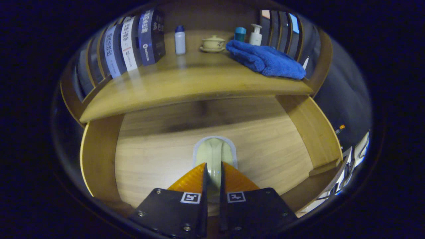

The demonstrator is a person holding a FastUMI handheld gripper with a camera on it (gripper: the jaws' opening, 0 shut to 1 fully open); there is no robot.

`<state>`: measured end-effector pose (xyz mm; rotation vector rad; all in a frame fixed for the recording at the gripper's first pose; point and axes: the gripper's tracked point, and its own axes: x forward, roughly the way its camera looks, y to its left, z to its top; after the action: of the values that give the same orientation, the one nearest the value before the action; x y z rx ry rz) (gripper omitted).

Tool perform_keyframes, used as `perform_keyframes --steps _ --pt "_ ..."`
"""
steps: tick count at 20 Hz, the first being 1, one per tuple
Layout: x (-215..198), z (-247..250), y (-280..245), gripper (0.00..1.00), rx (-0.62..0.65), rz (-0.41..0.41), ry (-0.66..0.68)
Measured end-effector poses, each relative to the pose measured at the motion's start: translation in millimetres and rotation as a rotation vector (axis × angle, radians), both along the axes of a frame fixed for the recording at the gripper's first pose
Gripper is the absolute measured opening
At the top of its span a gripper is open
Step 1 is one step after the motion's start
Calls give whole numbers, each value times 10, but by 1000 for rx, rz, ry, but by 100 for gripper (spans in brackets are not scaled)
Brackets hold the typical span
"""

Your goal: Pull open the drawer, take out the items inside it, and place them on the countertop above the cabinet.

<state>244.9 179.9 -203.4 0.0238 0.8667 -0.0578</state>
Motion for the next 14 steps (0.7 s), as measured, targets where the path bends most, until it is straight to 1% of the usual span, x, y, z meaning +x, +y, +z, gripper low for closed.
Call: perform_keyframes --steps 3,7,11,14 --pt "74 416 -36 15 6 -20 -110" --pt "223 1007 -88 14 -40 -31 -221" --pt "591 1487 71 15 -18 8 -331" --pt "898 1686 206 15 26 50 -384"
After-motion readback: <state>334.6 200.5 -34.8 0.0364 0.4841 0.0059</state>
